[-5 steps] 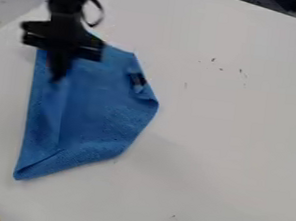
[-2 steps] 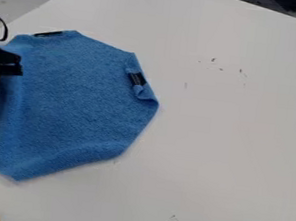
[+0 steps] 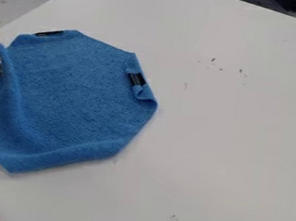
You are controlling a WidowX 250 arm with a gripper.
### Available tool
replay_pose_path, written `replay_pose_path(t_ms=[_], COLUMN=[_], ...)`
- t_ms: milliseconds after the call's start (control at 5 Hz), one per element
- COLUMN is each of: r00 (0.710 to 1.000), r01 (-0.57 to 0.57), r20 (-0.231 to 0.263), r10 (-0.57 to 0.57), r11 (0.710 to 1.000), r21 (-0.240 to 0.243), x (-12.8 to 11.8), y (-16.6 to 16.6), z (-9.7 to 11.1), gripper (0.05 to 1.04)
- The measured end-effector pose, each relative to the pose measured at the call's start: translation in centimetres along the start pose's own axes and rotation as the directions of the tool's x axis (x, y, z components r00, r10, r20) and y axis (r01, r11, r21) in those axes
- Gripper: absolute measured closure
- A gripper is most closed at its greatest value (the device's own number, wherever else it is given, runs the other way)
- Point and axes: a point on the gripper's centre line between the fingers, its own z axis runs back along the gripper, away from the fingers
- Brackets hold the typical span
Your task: Unfold the cloth from right to left
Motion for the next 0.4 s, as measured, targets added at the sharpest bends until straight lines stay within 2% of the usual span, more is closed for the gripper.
replay_pose_path(t_ms=[200, 400], r00=[0.998, 0.995], r01=[0.062, 0.098], r20=[-0.006, -0.002], r10=[-0.062, -0.098], r11=[0.995, 0.987], r21=[0.078, 0.127], x=[1.6, 2.7], y=[2.0, 4.0], z=[1.6, 3.3], gripper=[0.639, 0.338])
